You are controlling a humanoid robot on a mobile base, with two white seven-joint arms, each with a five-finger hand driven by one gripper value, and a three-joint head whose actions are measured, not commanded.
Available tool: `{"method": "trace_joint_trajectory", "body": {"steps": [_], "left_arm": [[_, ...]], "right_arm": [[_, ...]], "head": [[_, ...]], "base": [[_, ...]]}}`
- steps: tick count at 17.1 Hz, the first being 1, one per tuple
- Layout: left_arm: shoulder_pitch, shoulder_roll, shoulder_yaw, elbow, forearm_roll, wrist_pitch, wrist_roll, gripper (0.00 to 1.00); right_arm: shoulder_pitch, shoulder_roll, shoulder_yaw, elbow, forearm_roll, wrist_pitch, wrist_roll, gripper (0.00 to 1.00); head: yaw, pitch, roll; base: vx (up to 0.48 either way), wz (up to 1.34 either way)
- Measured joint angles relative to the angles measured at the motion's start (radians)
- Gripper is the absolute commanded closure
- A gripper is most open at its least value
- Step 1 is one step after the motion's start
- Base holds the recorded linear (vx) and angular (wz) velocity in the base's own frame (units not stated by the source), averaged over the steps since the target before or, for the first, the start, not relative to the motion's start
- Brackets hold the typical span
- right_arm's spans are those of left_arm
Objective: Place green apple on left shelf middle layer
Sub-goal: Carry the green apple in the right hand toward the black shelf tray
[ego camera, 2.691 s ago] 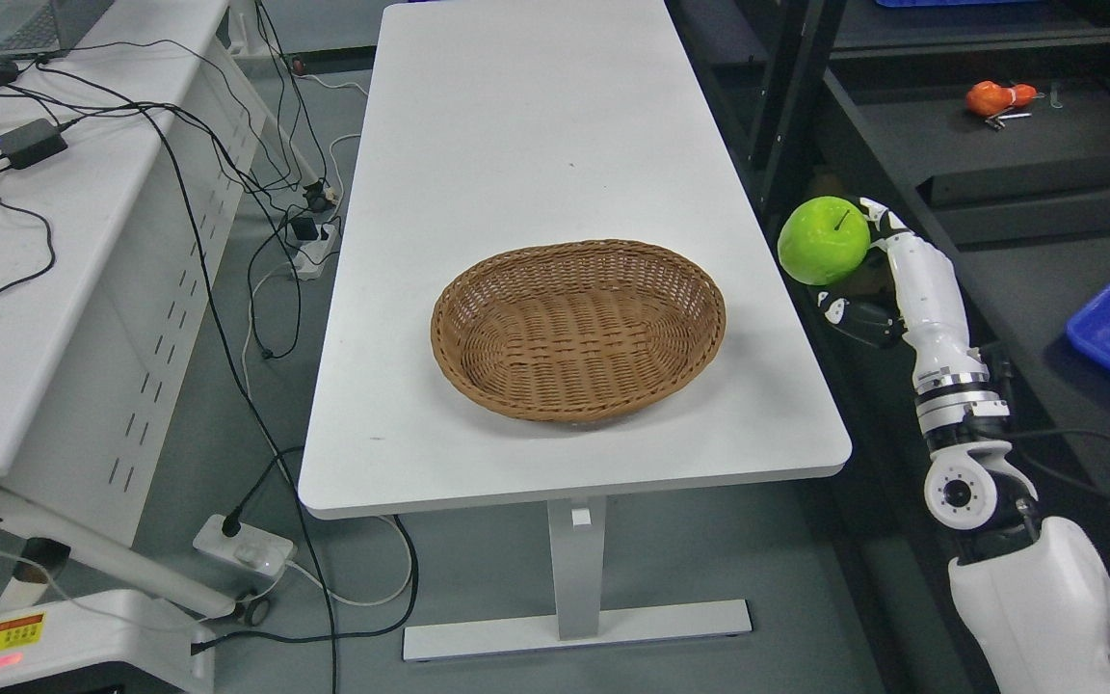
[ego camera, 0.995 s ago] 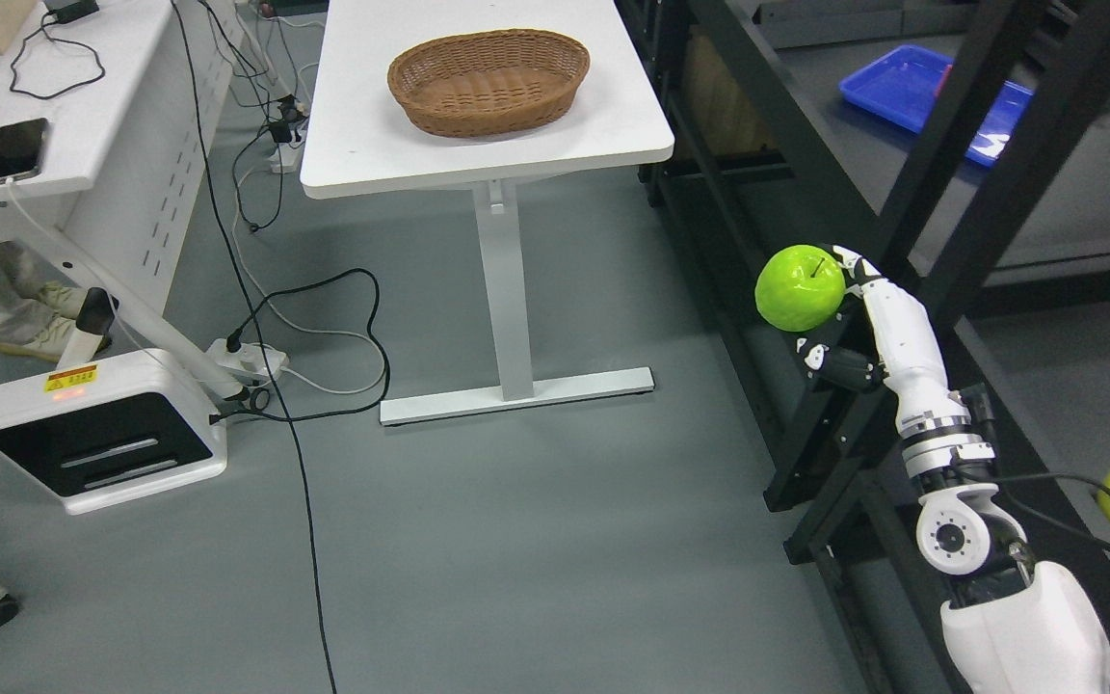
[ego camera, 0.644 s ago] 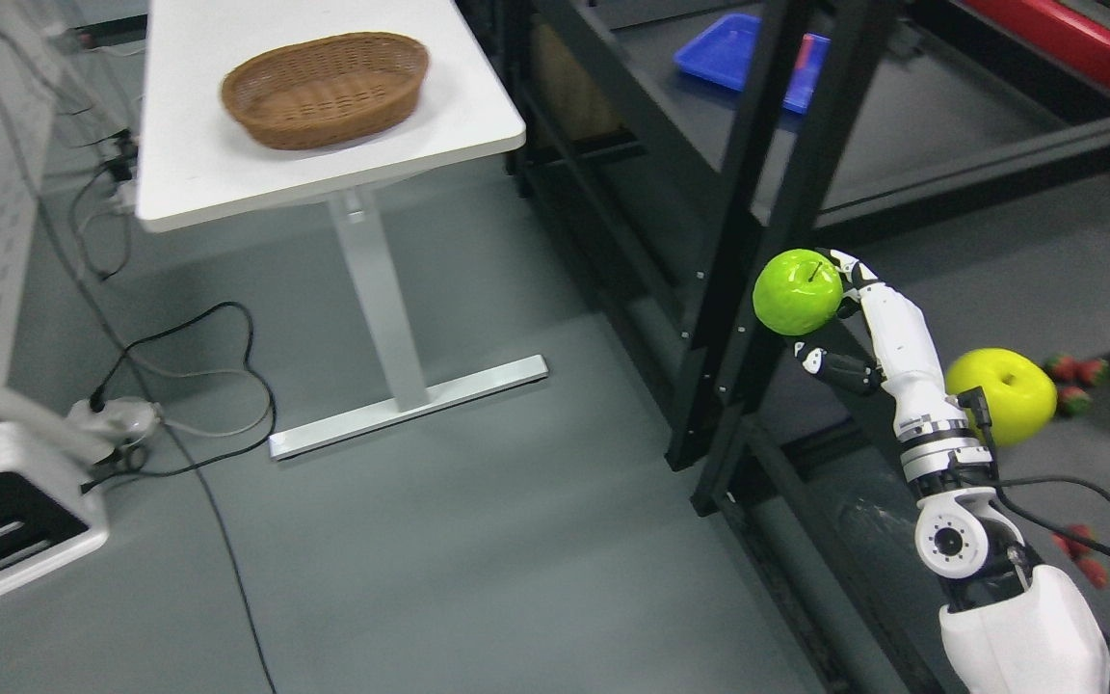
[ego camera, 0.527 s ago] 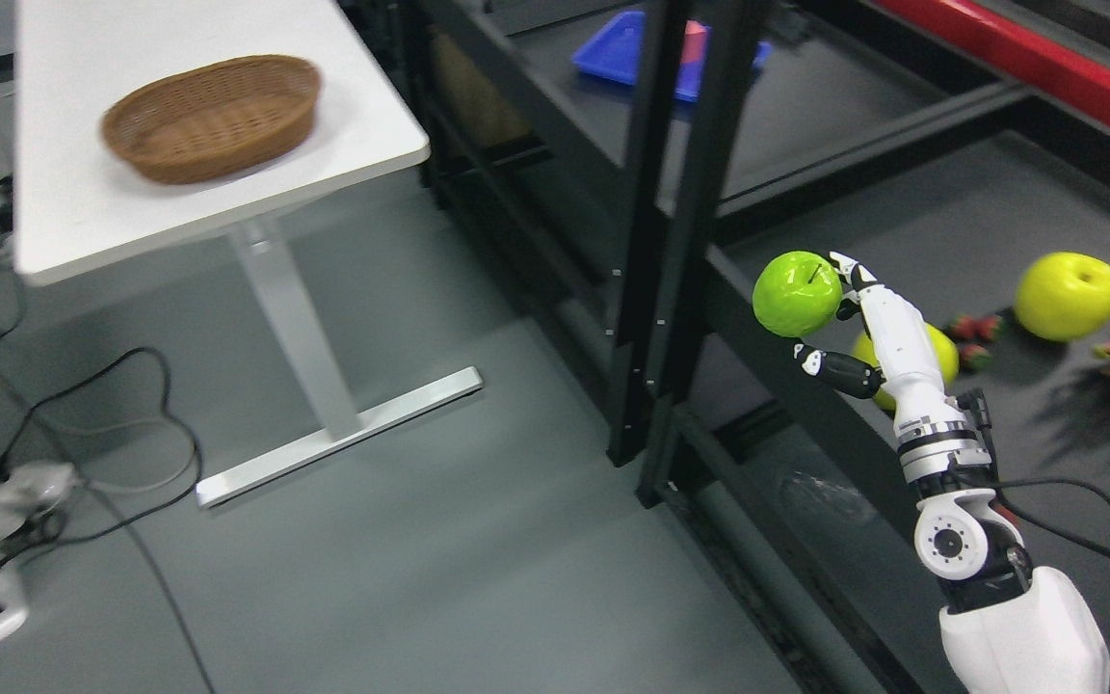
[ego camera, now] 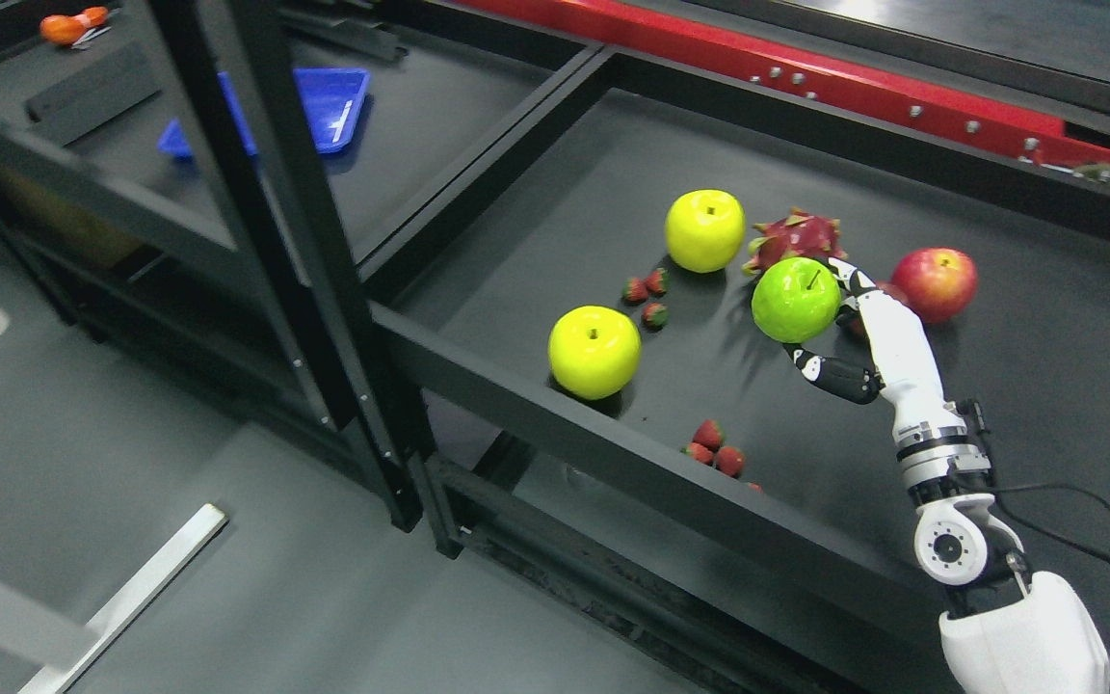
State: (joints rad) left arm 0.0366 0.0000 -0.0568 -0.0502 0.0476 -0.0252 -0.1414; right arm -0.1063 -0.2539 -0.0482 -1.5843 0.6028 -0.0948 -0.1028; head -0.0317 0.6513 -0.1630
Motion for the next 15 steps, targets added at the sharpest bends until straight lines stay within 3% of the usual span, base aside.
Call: {"method": "trace_joint_trajectory", "body": {"steps": [10,15], "left_arm": [[0.000,0.000,0.000,0.000,0.000,0.000,0.000,0.00],[0.000,0.000,0.000,0.000,0.000,0.000,0.000,0.00]], "right_arm": [[0.023,0.000,-0.001,-0.006,0.000,-0.003,0.002,0.99],[0.039,-0.002,-0.002,-0.018,0.000,-0.004,-0.001,0.99]], "head": [[0.0000,0.000,0.000],[0.0000,-0.001,0.000]], "base": [[0.224,-0.72],[0.164,-0.36]]}}
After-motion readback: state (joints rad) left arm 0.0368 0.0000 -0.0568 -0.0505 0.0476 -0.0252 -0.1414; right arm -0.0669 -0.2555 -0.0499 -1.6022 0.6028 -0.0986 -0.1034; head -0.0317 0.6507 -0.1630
